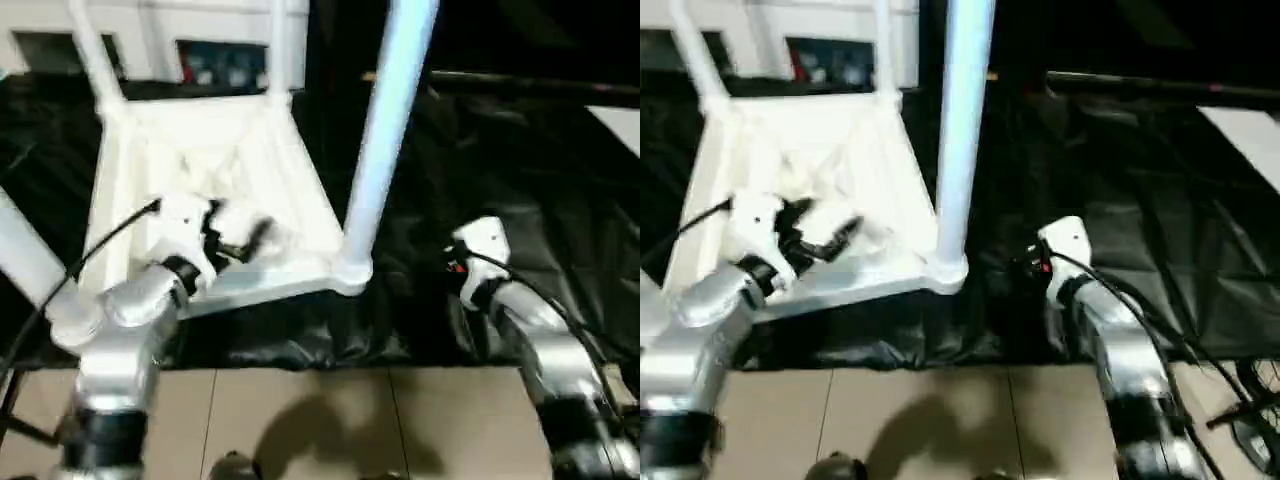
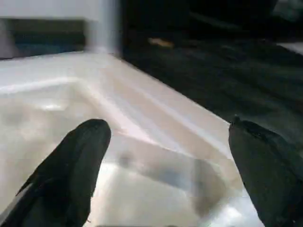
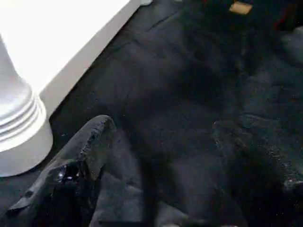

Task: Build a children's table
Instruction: Rotate table base

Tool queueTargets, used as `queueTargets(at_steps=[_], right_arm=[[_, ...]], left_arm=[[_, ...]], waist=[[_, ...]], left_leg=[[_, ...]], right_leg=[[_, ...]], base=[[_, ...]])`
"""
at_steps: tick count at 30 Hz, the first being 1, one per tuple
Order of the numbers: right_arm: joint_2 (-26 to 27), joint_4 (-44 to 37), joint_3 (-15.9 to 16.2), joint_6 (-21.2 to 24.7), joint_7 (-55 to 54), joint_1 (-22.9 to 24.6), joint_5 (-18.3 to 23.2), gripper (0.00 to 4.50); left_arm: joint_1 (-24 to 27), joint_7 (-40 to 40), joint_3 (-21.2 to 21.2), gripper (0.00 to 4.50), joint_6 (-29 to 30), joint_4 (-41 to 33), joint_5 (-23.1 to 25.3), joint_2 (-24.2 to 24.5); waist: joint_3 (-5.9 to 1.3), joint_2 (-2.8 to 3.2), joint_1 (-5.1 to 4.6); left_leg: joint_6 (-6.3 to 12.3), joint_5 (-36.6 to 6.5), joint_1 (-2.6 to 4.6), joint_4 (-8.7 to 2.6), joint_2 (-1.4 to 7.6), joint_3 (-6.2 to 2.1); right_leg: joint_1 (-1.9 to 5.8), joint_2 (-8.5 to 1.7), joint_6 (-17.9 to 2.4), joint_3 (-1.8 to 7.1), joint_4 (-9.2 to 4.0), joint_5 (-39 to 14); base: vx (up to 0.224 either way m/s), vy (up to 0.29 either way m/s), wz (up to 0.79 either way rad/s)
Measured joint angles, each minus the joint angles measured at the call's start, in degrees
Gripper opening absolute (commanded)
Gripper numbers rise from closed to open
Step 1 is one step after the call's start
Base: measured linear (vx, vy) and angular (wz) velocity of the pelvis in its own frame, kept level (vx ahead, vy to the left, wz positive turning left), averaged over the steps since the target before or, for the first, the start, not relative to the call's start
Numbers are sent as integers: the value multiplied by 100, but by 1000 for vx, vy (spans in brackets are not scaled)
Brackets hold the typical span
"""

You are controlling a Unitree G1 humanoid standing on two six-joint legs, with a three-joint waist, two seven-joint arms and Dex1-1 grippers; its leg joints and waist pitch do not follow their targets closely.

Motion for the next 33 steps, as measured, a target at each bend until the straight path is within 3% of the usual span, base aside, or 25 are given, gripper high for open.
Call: queueTargets(at_steps=[2,3,7,8,9,11,12,13,14,15,16,17,18,20,23,24,25,26,27,28,29,30,31,32,33], right_arm=[[41,-347,30,6,-55,209,-20,376],[51,-512,64,9,-115,275,-84,376],[217,-895,173,262,-353,406,-150,376],[263,-909,228,296,-389,394,-149,376],[387,-906,237,383,-450,370,-146,376],[421,-922,242,541,-516,330,-145,376],[397,-937,240,639,-527,318,-146,376],[342,-962,239,694,-526,317,-146,376],[274,-969,226,736,-515,332,-146,376],[222,-967,208,793,-500,363,-146,376],[214,-968,198,831,-497,377,-146,376],[218,-998,186,864,-507,374,-144,376],[300,-1009,202,893,-521,373,-142,376],[403,-1038,237,986,-564,385,-143,376],[433,-1086,244,1089,-625,414,-136,376],[438,-1136,261,1103,-624,417,-119,376],[447,-1159,302,1103,-621,419,-105,376],[463,-1180,349,1105,-620,420,-96,376],[500,-1251,376,1122,-621,458,-93,376],[525,-1313,391,1134,-621,517,-91,376],[530,-1352,391,1138,-623,561,-89,376],[496,-1379,343,1157,-638,603,-90,376],[474,-1373,291,1190,-664,635,-96,376],[468,-1359,259,1203,-682,665,-99,376],[458,-1355,228,1218,-701,710,-104,376]], left_arm=[[269,298,10,445,-106,-112,171,-77],[376,442,7,445,-96,-152,271,-87],[625,860,-125,445,42,-469,683,-109],[664,930,-153,445,42,-480,754,-127],[739,1036,-134,445,36,-486,757,-211],[780,1167,-73,445,51,-486,755,-311],[779,1181,-80,445,55,-491,747,-348],[779,1181,-94,445,71,-509,746,-375],[779,1168,-156,445,91,-520,742,-414],[785,1097,-287,445,97,-526,738,-407],[775,1067,-366,445,97,-545,735,-407],[767,1040,-422,445,87,-607,737,-396],[748,1005,-418,445,67,-660,739,-322],[762,974,-395,445,69,-660,737,-281],[763,895,-387,445,103,-660,734,-245],[763,815,-388,445,129,-657,718,-172],[760,753,-381,445,138,-657,683,-97],[743,708,-376,445,141,-657,659,-47],[719,647,-357,445,147,-624,627,44],[718,583,-362,445,153,-577,616,98],[718,558,-360,445,160,-527,612,114],[698,489,-378,445,179,-486,568,84],[676,424,-479,445,191,-472,526,45],[655,369,-541,445,192,-470,508,29],[628,331,-547,445,192,-467,502,39]], waist=[[-3,5,-58],[-3,4,-76],[-10,105,-262],[4,129,-283],[9,127,-288],[-2,76,-220],[-26,-18,-198],[-35,-67,-167],[-27,-116,-43],[-49,-133,46],[-71,-133,68],[-108,-93,87],[-94,-109,133],[-87,-91,153],[-16,34,167],[11,100,149],[12,139,109],[9,148,78],[24,137,34],[7,63,-22],[-17,0,-44],[-50,8,-12],[-51,61,23],[-71,117,41],[-115,190,62]], left_leg=[[0,0,1,-4,-1,-6],[0,0,-42,-15,-11,-27],[-17,11,-217,7,-47,-541],[-41,25,-225,10,-49,-669],[-64,38,-196,5,-16,-746],[-173,102,-128,1,162,-586],[-171,100,-85,-31,241,-410],[-166,95,-56,-45,278,-292],[124,-132,-80,235,260,-200],[331,-256,-103,551,59,-158],[353,-270,-37,522,-114,-158],[331,-287,55,290,-246,-145],[143,-305,83,203,-269,-202],[125,-299,176,111,-208,-181],[81,-331,446,-54,-143,-123],[12,-379,553,-78,-89,-110],[4,-393,612,-96,-42,-111],[-1,-396,647,-104,-18,-117],[-10,-396,690,-84,-51,-109],[-47,-419,723,-69,-110,-94],[-82,-455,748,-55,-149,-68],[88,-594,681,29,-212,-138],[263,-676,598,170,-232,-185],[341,-698,445,320,-254,-220],[403,-633,282,264,-287,-275]], right_leg=[[-4,4,56,0,1,-20],[-7,3,63,-20,1,-14],[142,15,-53,-441,-129,18],[179,50,-153,-499,-92,-28],[166,137,-371,-477,34,-130],[113,218,-601,-360,344,-337],[69,218,-461,-280,478,-434],[31,252,-349,-261,497,-446],[14,256,-302,-219,515,-469],[27,262,-325,-172,476,-455],[9,284,-310,-156,438,-433],[-29,362,-287,-167,403,-402],[-34,405,-285,-186,360,-365],[34,436,-296,-243,252,-358],[298,439,-320,-355,-2,-366],[439,429,-320,-455,-130,-367],[539,394,-320,-561,-199,-367],[601,371,-299,-599,-170,-399],[574,331,-289,-452,60,-530],[576,227,-284,-318,163,-533],[589,190,-287,-280,210,-582],[645,228,-288,-258,167,-596],[636,245,-290,-228,129,-597],[634,282,-286,-209,91,-595],[624,321,-277,-222,78,-594]], base=[[0,0,0],[0,0,0],[-5,-41,34],[11,-110,51],[11,-110,51],[19,-221,34],[27,-267,30],[1,-274,30],[28,-224,4],[28,-224,4],[22,-183,0],[-31,-144,13],[-31,-144,13],[-18,-102,4],[-5,-29,2],[0,0,0],[52,68,-13],[100,67,-23],[100,67,-23],[116,-5,-10],[144,-23,-3],[144,-23,-3],[125,-1,-9],[102,14,2],[102,14,2]])
